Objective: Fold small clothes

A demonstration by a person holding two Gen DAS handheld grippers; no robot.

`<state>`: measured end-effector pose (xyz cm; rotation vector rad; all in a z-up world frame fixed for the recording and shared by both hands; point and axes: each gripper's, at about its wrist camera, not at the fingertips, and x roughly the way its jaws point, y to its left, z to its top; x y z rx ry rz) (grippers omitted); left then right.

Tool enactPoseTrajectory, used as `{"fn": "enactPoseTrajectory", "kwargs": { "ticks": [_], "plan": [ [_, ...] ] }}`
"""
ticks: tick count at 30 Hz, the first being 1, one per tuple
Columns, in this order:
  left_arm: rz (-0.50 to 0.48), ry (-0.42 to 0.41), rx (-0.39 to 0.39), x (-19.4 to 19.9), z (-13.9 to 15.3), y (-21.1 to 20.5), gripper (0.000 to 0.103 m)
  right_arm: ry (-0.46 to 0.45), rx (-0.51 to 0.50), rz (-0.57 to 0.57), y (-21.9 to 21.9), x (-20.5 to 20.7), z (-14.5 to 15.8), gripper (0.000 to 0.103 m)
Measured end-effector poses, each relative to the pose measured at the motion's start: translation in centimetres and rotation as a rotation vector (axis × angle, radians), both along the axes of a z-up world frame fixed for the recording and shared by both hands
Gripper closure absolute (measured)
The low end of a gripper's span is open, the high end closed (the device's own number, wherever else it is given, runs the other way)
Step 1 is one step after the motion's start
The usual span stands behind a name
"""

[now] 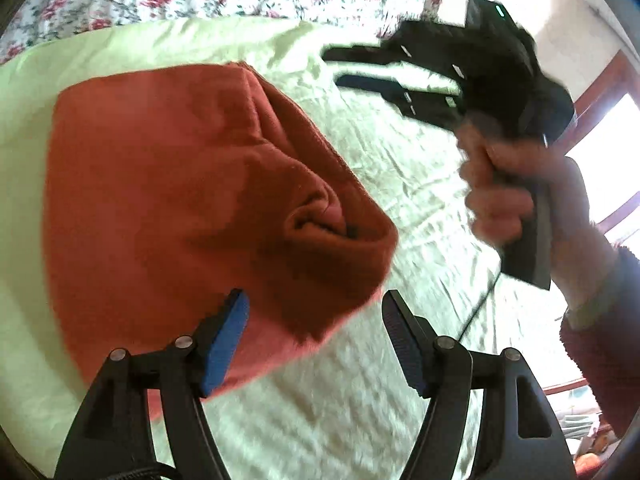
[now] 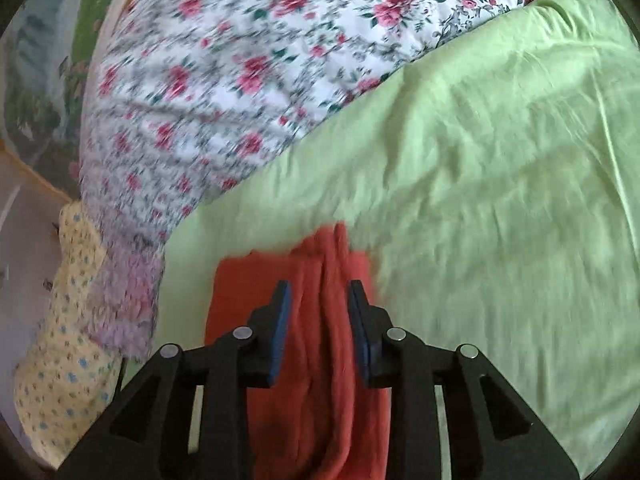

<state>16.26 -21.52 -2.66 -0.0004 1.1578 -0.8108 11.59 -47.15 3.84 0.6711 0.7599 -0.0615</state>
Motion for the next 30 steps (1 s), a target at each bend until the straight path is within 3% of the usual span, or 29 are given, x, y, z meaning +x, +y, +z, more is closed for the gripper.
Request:
{"fn": "enactPoseTrajectory", "kwargs": {
  "ticks": [3,7,12,15,17,18,19,20,23,25,27,30],
  "plan": [
    [0.029,-0.028,0.007,-0.4,1.1,2.6,0.032,0.012,0.007,0.07,2.8,-2.2,0.1,0.063],
    [0.144,-0.047,0.051,0.2,1.2,6.7,0.031,0.08,-0.014,0.183,7.6,-3.9,-0.7,0.038],
    [0.3,-0.004,0.087,2.4,-0.1,10.9,0.031,0.247,-0.249,0.204,10.5,-3.6,-2.6,0.037],
    [0.368,0.022,0.09,3.5,-1.0,12.3,0.03,0.28,-0.243,0.159,10.0,-2.5,-3.6,0.037],
    [0.396,0.062,0.095,5.4,-2.3,12.8,0.03,0.317,-0.172,0.149,9.3,-2.2,-4.9,0.045],
    [0.404,0.075,0.095,5.6,-2.8,12.9,0.03,0.328,-0.145,0.148,9.1,-2.3,-5.3,0.067],
    [0.411,0.086,0.093,5.7,-3.2,12.9,0.03,0.328,-0.129,0.153,9.0,-2.5,-5.4,0.081],
    [0.414,0.095,0.091,6.0,-3.4,12.9,0.03,0.318,-0.104,0.154,8.7,-3.0,-5.2,0.083],
    [0.403,0.098,0.076,6.4,-3.6,12.2,0.027,0.168,-0.024,0.114,6.9,-5.1,-1.9,0.086],
    [0.394,0.096,0.07,6.0,-3.5,11.8,0.024,0.112,-0.03,0.084,5.9,-6.3,-0.2,0.086],
    [0.374,0.112,0.079,6.0,-4.0,10.8,0.024,0.155,-0.09,0.066,5.6,-6.6,-0.8,0.086],
    [0.345,0.116,0.113,6.3,-4.8,9.3,0.024,0.258,-0.055,0.028,4.3,-6.9,-5.2,0.086]
  ]
}}
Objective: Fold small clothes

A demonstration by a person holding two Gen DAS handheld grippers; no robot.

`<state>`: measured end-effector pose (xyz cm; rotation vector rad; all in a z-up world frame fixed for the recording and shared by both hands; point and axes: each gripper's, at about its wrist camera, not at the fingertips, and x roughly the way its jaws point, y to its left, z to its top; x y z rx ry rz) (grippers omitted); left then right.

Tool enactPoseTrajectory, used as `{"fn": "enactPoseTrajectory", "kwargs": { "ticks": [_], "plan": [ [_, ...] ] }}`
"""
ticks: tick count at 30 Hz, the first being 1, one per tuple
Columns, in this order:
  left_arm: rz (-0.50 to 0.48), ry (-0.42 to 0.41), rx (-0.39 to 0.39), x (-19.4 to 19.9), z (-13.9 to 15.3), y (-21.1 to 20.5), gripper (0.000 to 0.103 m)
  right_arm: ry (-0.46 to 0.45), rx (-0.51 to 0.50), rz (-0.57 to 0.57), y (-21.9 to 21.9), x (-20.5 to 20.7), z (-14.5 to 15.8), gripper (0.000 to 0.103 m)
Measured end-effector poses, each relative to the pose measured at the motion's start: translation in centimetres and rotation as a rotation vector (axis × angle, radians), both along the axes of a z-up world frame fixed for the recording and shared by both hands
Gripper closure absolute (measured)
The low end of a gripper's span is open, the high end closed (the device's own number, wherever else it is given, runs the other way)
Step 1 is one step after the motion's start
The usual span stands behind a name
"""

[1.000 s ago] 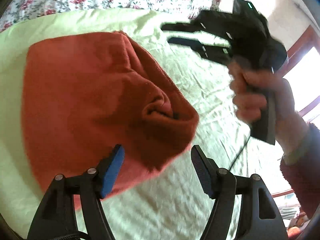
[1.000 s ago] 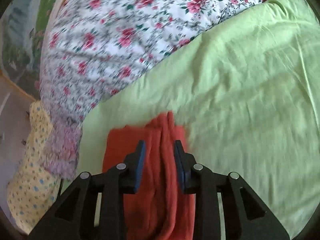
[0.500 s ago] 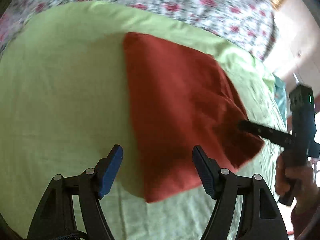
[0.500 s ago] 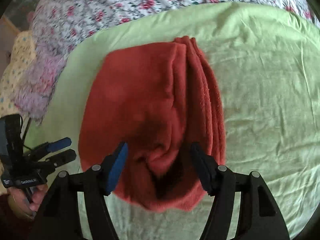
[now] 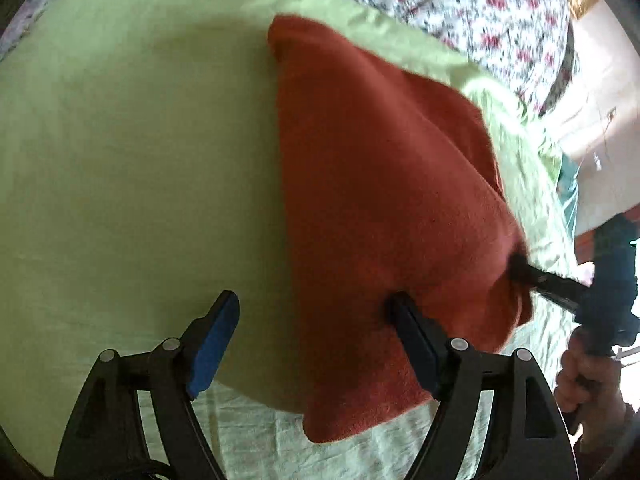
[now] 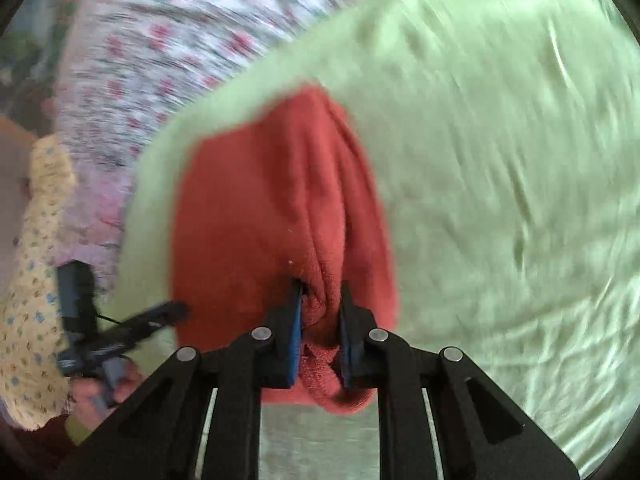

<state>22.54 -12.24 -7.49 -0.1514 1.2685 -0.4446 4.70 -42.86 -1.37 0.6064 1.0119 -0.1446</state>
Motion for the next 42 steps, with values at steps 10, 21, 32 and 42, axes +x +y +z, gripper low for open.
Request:
{"fn": "enactPoseTrajectory", "kwargs": {
  "ticks": [10,21,32,42],
  "plan": [
    [0.041,-0.012,-0.043,1.7,1.0,1.1,0.024,-0.053,-0.067,-0.005,-0.1,1.1,2.0,0.063],
    [0.084,0.068,-0.098,5.8,-1.3,-1.0,0.021,-0.002,-0.029,0.05,-2.1,8.0,-0.3,0.035],
    [0.048,0.029,-0.165,6.2,-0.8,-3.5,0.078,0.017,0.025,0.123,-1.4,8.7,-2.5,0.068],
    [0.125,-0.08,-0.235,2.6,4.5,4.3,0.082,-0.069,0.074,0.227,5.9,10.0,0.6,0.072]
  ]
}}
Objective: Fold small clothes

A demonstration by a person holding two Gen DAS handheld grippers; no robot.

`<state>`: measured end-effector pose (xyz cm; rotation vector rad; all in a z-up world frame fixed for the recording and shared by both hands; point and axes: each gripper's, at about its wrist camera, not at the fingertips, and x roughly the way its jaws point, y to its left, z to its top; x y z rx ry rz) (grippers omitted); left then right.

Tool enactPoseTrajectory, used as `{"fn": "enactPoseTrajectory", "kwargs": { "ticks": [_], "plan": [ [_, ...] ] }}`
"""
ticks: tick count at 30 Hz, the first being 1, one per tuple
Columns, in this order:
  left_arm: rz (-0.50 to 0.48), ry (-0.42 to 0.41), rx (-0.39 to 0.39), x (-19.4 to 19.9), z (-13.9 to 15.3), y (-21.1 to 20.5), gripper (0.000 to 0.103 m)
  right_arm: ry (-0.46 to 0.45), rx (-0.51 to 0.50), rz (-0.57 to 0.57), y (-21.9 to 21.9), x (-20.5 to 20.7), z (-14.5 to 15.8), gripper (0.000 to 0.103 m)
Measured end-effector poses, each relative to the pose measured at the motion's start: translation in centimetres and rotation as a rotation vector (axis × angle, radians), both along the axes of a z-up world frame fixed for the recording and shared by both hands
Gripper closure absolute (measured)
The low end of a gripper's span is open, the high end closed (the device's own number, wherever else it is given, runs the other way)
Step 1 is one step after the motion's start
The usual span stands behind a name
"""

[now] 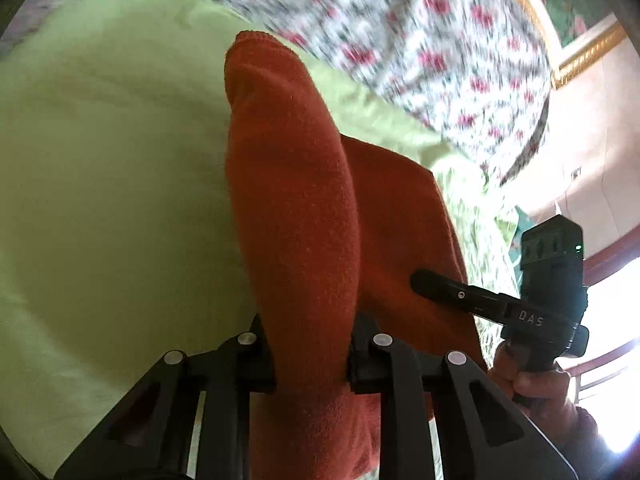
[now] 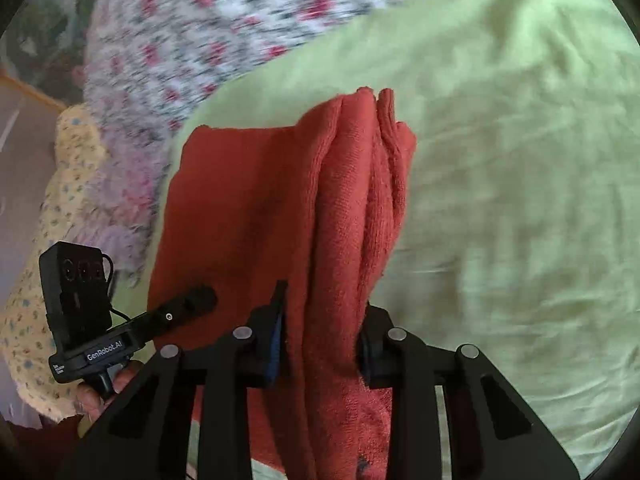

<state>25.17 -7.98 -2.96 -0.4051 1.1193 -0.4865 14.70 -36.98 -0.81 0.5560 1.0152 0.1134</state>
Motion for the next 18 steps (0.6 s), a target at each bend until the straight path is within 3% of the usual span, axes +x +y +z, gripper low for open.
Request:
{"fn": "enactPoseTrajectory", "kwargs": {
  "ticks": [5,9,15,18],
  "plan": [
    [0.103,0.007,-0.024,-1.5,1.1,7.5,0.082,-0.023,0.094,0.08,5.5,2.4,-0.5,0.073],
    [0.168,0.008,-0.001,-2.8,0.9,11.8,0.082,-0.002,0.135,0.152,10.1,4.4,-2.2,0.073],
    [0.225,0.073,0.045,-3.8,-2.5,15.3,0.081,0.076,0.122,0.2,14.0,6.4,-5.6,0.072],
    [0.242,0.104,0.027,-3.9,-4.2,16.2,0.075,0.096,0.103,0.181,13.9,6.6,-6.9,0.065]
  ]
}}
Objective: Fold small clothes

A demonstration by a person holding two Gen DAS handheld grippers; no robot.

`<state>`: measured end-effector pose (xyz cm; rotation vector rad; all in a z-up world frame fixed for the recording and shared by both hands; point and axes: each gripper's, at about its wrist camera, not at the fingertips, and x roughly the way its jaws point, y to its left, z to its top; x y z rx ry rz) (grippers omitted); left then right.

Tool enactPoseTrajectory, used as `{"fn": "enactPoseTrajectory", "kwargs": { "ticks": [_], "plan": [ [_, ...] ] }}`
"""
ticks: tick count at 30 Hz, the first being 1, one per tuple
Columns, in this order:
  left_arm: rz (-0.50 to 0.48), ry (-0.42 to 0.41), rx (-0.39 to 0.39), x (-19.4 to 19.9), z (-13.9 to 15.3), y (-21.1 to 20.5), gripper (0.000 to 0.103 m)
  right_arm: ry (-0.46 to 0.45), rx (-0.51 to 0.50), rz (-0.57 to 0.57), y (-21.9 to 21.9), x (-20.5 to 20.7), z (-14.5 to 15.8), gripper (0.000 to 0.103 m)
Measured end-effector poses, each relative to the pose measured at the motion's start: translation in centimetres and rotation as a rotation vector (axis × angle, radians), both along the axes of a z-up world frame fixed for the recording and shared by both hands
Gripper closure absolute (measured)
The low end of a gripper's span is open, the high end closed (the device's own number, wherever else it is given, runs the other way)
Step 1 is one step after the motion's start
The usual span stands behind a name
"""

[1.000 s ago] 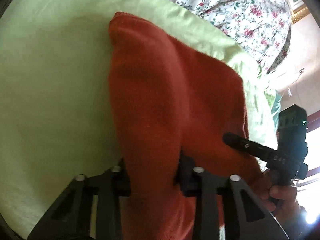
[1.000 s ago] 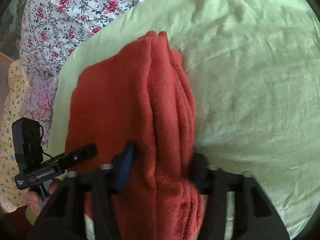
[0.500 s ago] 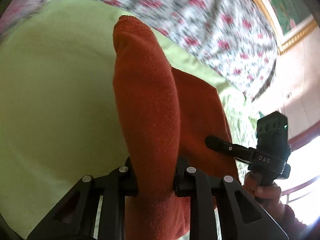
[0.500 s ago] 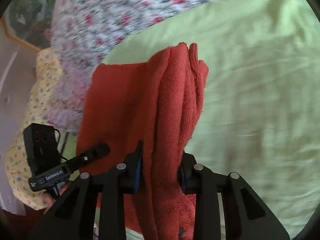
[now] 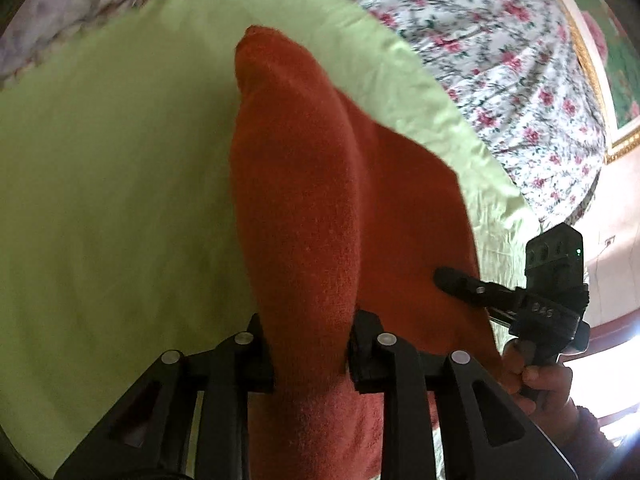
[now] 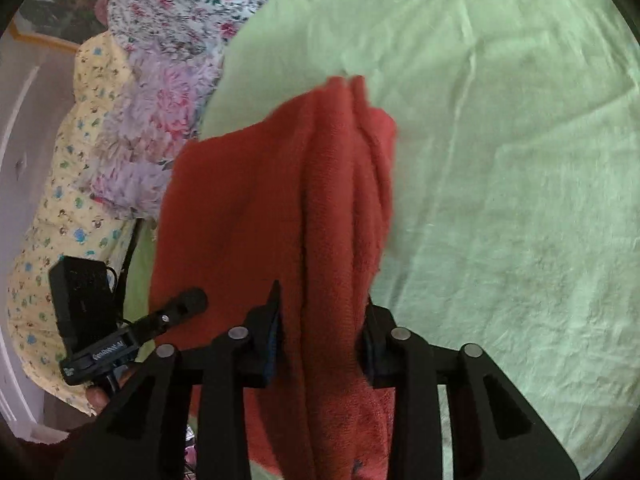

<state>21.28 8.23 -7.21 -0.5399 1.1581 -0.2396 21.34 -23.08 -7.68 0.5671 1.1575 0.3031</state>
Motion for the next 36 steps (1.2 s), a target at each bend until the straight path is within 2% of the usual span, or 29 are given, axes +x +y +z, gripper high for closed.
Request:
{"fn": "enactPoseTrajectory", "kwargs": {
  "ticks": [2,4,6,10,14,17,21,22,24,25,28,31,33,35,36],
  "plan": [
    [0.008,0.011,-0.021,-0.2,-0.5,0.7,0.072,0.012,0.015,-0.021,-0.5,0.0,-0.3,0.061],
    [0.011,0.021,-0.023,0.0,-0.5,0.9,0.064,0.016,0.007,-0.034,-0.7,-0.1,0.0,0.061],
    [0.011,0.026,-0.023,0.6,-0.3,0.9,0.064,0.002,-0.037,-0.04,-0.9,-0.3,1.0,0.061],
    [0.012,0.028,-0.02,1.4,0.3,1.5,0.057,-0.046,-0.091,-0.059,-1.3,-0.7,3.2,0.061],
    [0.039,0.012,-0.015,2.8,1.0,2.6,0.049,-0.101,-0.097,-0.093,-1.7,-0.3,4.5,0.061],
    [0.054,0.011,0.008,4.5,1.0,2.9,0.048,-0.123,-0.102,-0.087,-1.2,0.7,4.9,0.061],
    [0.08,0.017,0.037,6.8,0.5,3.2,0.048,-0.086,-0.136,-0.088,-0.6,2.5,3.5,0.063],
    [0.083,0.018,0.052,7.3,0.3,3.3,0.048,-0.083,-0.129,-0.087,-0.5,2.9,3.2,0.079],
    [0.083,0.012,0.082,7.7,0.3,3.3,0.05,-0.075,-0.133,-0.08,-0.4,3.6,2.8,0.091],
    [0.084,0.002,0.116,8.0,0.4,3.3,0.053,-0.085,-0.132,-0.079,-0.4,3.8,3.1,0.092],
    [0.088,0.005,0.21,8.8,-0.1,3.3,0.057,-0.138,-0.122,-0.08,-0.4,4.4,4.3,0.093],
    [0.079,0.017,0.248,9.6,-1.1,3.0,0.055,-0.086,-0.18,-0.068,-0.4,5.5,2.5,0.093],
    [0.071,0.012,0.283,9.8,-0.8,2.7,0.055,-0.051,-0.167,-0.071,-0.8,5.8,1.1,0.093],
    [0.065,0.009,0.288,9.4,-0.1,2.7,0.055,-0.052,-0.143,-0.084,-1.3,5.6,1.4,0.092],
    [0.063,0.008,0.285,9.1,0.3,2.7,0.055,-0.058,-0.134,-0.084,-1.4,5.2,2.0,0.088]
  ]
}}
